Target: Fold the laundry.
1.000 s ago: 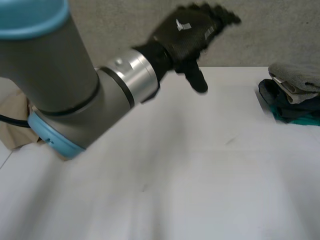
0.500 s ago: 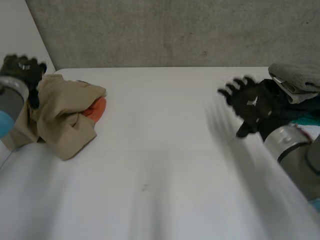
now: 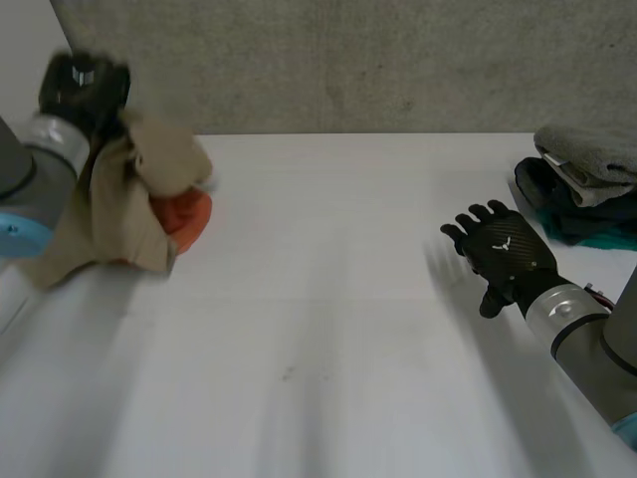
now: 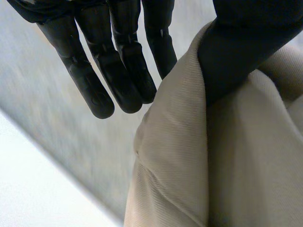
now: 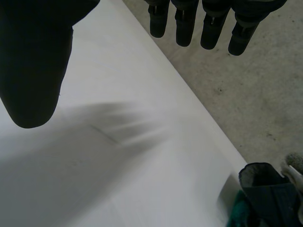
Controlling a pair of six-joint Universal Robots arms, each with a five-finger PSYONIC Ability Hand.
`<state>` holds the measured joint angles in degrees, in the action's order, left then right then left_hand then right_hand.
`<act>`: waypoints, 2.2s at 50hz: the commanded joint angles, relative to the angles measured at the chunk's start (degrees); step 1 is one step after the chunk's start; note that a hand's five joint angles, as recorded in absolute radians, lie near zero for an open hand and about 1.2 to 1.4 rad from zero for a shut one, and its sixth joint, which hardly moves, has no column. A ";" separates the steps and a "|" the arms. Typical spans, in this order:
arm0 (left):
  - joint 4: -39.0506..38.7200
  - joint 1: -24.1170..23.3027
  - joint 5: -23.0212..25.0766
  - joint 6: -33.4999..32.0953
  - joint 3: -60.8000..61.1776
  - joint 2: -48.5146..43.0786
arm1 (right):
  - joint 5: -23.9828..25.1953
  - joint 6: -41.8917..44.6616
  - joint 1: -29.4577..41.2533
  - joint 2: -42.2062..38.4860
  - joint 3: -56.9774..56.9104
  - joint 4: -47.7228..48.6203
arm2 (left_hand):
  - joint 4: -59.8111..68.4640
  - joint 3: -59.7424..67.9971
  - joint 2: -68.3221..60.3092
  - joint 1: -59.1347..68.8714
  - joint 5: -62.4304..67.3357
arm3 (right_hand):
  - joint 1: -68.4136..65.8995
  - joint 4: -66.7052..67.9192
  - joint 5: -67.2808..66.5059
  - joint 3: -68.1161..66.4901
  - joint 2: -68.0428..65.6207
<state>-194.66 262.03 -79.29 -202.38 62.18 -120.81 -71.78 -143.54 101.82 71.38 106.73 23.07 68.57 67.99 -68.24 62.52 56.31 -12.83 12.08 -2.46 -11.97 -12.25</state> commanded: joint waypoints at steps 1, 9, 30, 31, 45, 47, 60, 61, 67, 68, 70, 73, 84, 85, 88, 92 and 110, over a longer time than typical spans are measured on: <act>-0.89 -10.21 4.49 13.49 1.37 11.82 | -1.07 -0.25 -0.22 1.22 -0.12 0.22 | 11.43 12.01 -11.76 17.48 13.69 | 2.83 -2.08 2.46 1.97 2.25; -0.63 -20.85 9.68 21.94 4.70 12.80 | -3.36 -1.04 -3.73 3.42 -0.03 0.31 | 11.43 12.01 -11.76 17.48 13.69 | 2.83 -2.08 2.46 1.97 2.25; 17.39 -24.46 5.82 2.43 10.42 -0.57 | -3.10 -6.49 -9.45 4.12 -2.40 -4.25 | -48.91 -48.33 48.57 -42.86 -46.64 | 2.83 -2.08 2.46 1.97 2.25; 17.56 -24.55 4.86 2.77 10.42 0.48 | -3.10 -6.49 -9.27 4.21 -2.76 -5.04 | -50.60 -50.02 50.27 -44.55 -48.34 | 2.83 -2.08 2.46 1.97 2.25; 17.92 -32.10 -17.82 13.94 23.51 18.77 | 6.65 -3.24 -4.88 4.47 -6.63 -16.74 | -49.61 -49.04 49.28 -43.56 -47.35 | 2.83 -2.08 2.46 1.97 2.25; 17.83 -33.07 -18.35 14.03 26.49 19.47 | 8.41 -1.49 -4.53 4.03 -6.36 -16.74 | -47.27 -46.69 46.94 -41.22 -45.01 | 2.83 -2.08 2.46 1.97 2.25; 17.65 -34.48 -17.92 28.08 34.42 13.69 | 10.70 10.73 0.13 -5.45 -8.12 -12.26 | -44.56 -43.98 44.22 -38.51 -42.29 | -11.02 11.77 -11.38 -11.88 -11.59; 17.48 -34.57 -17.92 28.61 33.98 12.98 | 10.70 11.52 0.57 -6.50 -8.38 -11.74 | -44.73 -44.15 44.39 -38.68 -42.47 | -18.37 19.13 -18.74 -19.24 -18.95; 16.95 -35.19 -17.83 29.67 29.94 7.01 | 10.52 11.27 1.80 -8.10 -9.53 -9.36 | -45.40 -44.83 45.07 -39.35 -43.14 | -56.90 57.65 -57.27 -57.76 -57.47; 16.78 -35.62 -17.83 29.67 28.19 4.73 | 10.44 11.18 1.80 -8.10 -9.53 -9.10 | -45.07 -44.49 44.74 -39.02 -42.81 | -61.13 61.89 -61.50 -62.00 -61.71; 16.86 -36.50 -17.92 29.85 26.08 2.26 | 10.17 10.91 1.89 -8.10 -9.44 -8.04 | -44.23 -43.65 43.90 -38.18 -41.97 | -67.17 67.92 -67.54 -68.03 -67.74; 16.86 -38.43 -18.18 29.94 22.12 -1.52 | 9.73 10.82 1.89 -8.01 -9.44 -7.69 | -36.87 -36.29 36.53 -30.81 -34.60 | -67.17 67.92 -67.54 -68.03 -67.75; 18.97 -38.79 -19.85 31.34 15.43 1.44 | 6.40 8.72 1.19 -4.06 -11.10 -8.57 | 11.43 12.01 -11.76 17.48 13.69 | -67.17 67.92 -67.54 -68.03 -67.75; 19.58 -38.44 -19.76 31.17 15.26 3.02 | 5.35 8.19 1.10 -1.70 -11.80 -9.09 | 11.43 12.01 -11.76 17.48 13.69 | -67.17 67.92 -67.54 -68.03 -67.75; 22.22 -35.02 -19.33 30.29 14.29 9.27 | 3.67 7.31 1.19 2.09 -13.74 -10.93 | 11.43 12.01 -11.76 17.48 13.69 | -67.17 67.92 -67.54 -68.03 -67.75; 26.34 -29.39 -18.01 24.42 10.78 15.16 | 1.39 6.52 1.19 7.89 -19.18 -17.52 | 11.43 12.01 -11.76 17.48 13.69 | -67.17 67.92 -67.54 -68.03 -67.75; 37.78 -25.61 -10.09 -9.87 2.69 8.25 | -1.52 0.19 6.19 2.11 -42.13 -50.84 | 11.43 12.01 -11.76 17.48 13.69 | -67.17 67.92 -67.54 -68.03 -67.75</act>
<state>-156.72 236.42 -88.94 -205.77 65.17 -104.61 -72.87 -143.12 104.34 80.55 66.44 -26.20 68.62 66.56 -68.15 64.87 56.32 -61.89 68.61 -56.83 -68.10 -67.47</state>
